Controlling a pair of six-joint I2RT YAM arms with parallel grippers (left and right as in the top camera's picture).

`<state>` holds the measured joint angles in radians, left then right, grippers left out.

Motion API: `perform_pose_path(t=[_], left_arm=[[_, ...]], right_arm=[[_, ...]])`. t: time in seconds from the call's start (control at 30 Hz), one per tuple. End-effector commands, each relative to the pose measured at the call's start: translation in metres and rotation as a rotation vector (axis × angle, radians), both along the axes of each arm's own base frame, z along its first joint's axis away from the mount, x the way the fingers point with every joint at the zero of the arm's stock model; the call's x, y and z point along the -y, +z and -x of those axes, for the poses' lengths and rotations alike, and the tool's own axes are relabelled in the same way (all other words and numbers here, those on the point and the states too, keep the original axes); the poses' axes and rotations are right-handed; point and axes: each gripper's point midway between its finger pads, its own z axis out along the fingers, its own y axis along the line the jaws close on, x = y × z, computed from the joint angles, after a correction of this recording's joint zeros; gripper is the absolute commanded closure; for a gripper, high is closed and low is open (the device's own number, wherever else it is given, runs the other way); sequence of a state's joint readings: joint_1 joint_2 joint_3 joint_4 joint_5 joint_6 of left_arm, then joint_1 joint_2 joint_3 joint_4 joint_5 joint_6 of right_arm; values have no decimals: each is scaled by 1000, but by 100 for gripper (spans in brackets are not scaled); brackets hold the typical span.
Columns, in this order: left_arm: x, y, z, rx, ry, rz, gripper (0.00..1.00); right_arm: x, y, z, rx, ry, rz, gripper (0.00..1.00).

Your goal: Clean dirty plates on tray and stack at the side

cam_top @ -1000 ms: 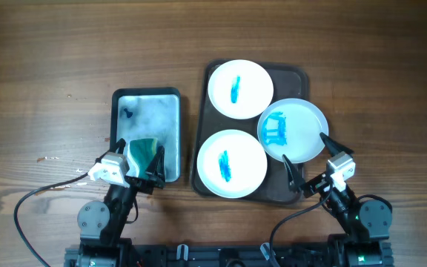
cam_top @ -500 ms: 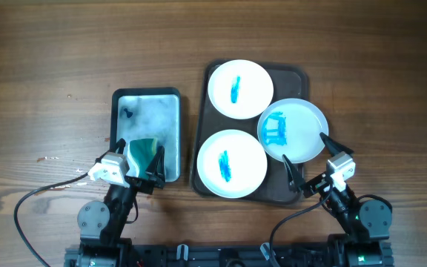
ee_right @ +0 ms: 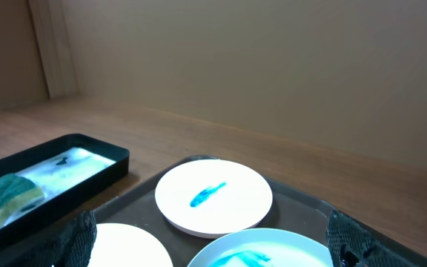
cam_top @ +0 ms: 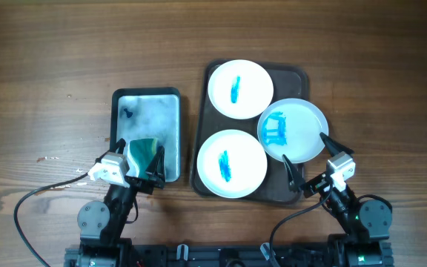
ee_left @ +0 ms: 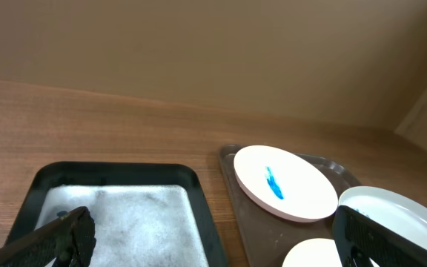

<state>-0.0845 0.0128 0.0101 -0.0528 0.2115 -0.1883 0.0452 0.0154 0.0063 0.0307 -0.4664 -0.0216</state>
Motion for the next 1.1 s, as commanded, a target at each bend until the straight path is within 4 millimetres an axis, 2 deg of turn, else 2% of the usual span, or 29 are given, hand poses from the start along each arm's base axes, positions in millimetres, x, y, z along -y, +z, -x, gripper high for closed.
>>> perform_pose_path(t=[0.0,0.5,0.73,0.87,0.97,1.07], left_arm=[[3,-1,1,-1,-18,-1,0],[3,-1,1,-1,-18,-1,0],[3,-1,1,1,-18,0,0],[6,-1,2,-2,-32,6,0],[13,4,4,19,-78,15,0],[13,11,4,46,-78,16,0]], right_arm=[[-1,1,0,8,2,4,0],[-1,1,0,8,2,4,0],[-2,21,3,94,13,-3,0],[-3,17,3,78,17,-2,0],[-11,15,8,70,72,1,0],[-20,21,15,85,135,5,0]])
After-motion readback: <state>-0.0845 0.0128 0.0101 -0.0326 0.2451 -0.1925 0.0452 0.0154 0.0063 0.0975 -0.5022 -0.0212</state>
